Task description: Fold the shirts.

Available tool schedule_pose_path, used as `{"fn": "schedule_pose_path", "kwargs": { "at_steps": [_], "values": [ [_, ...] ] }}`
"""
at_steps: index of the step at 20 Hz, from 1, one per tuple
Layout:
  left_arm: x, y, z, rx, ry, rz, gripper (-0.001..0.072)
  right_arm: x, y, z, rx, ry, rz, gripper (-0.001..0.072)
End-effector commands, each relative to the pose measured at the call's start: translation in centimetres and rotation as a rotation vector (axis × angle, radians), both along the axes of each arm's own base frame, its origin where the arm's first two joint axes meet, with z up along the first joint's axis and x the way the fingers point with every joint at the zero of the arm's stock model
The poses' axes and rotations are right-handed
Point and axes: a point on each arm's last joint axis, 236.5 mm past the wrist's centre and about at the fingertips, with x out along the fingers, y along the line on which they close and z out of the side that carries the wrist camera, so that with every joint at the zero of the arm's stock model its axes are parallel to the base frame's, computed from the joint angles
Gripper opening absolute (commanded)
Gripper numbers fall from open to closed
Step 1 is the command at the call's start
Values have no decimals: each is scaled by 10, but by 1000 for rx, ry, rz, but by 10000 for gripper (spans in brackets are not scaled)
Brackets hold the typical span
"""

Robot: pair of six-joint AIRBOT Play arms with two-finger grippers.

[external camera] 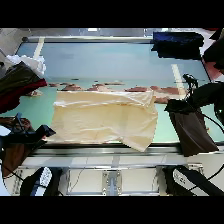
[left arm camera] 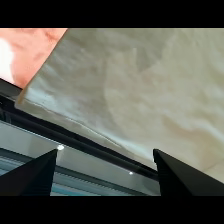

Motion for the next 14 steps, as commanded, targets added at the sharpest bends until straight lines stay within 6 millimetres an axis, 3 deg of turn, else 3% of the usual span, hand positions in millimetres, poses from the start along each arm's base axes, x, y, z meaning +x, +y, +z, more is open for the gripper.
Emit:
{"fn": "schedule_pose_path", "kwargs": {
  "at_steps": [1, 4, 6, 11, 14],
  "values": [
    [-11, 3, -18, -92, 48, 142, 669, 4, 5, 2, 21, -34, 12, 497],
    [-10, 19, -29, -144, 60, 232, 658, 4, 5, 2, 20, -39, 17, 496],
    [4, 28, -34, -155, 21, 290, 595, 4, 6, 2, 23, -39, 16, 496],
    [15, 9, -58, -212, 64, 231, 593, 0, 9, 3, 38, -24, 11, 495],
    [25, 7, -60, -227, 46, 248, 416, -7, 10, 12, 35, -31, 20, 477]
  ]
}}
